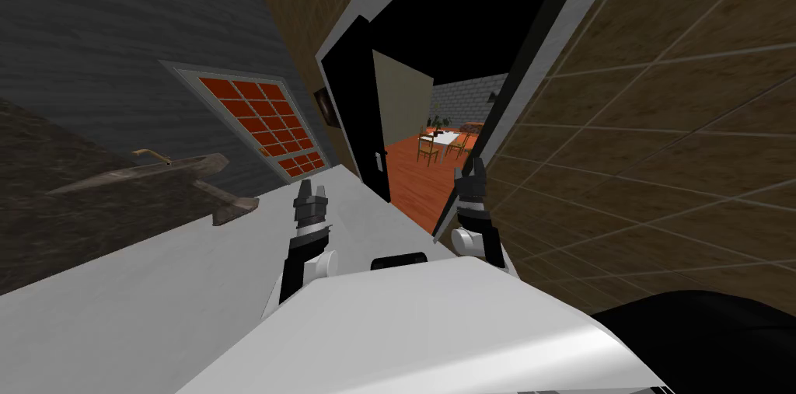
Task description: Push the door open
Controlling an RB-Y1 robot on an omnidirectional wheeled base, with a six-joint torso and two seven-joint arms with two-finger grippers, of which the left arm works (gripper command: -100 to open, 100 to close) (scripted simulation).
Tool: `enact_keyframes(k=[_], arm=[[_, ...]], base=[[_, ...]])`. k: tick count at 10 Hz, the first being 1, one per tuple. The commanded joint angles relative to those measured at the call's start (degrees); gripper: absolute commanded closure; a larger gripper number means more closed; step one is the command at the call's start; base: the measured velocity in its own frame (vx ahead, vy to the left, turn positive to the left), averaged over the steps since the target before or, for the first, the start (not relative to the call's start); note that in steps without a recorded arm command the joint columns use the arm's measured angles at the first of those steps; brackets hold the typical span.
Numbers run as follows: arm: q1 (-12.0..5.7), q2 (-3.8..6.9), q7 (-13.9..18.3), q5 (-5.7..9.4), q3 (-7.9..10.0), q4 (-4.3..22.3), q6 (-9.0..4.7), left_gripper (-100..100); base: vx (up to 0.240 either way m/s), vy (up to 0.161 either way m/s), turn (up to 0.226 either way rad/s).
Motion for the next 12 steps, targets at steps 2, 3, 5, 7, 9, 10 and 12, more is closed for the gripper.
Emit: enact_keyframes(k=[2,3,5,7,9,10,12], arm=[[-1.63,0.9,-0.1,0.1,0.21,2.6,0.03,-100],[-2.42,1.3,-0.1,0.15,0.31,3.8,0.04,-100],[-4.01,1.98,-0.1,0.25,0.51,6.3,0.07,-100],[-5.15,2.45,-0.2,0.33,0.66,8.1,0.09,-100],[-6.53,2.91,-0.2,0.41,0.83,10.3,0.12,-100],[-7.25,3.15,-0.2,0.46,0.93,11.4,0.13,-100],[-8.69,3.61,-0.3,0.55,1.11,13.7,0.16,-100]], base=[[0.065,0.105,-0.139],[0.075,0.15,-0.114],[0.058,0.139,-0.095],[0.048,0.114,-0.105],[0.083,0.118,-0.122],[0.07,0.101,-0.102],[0.05,0.104,-0.115]])
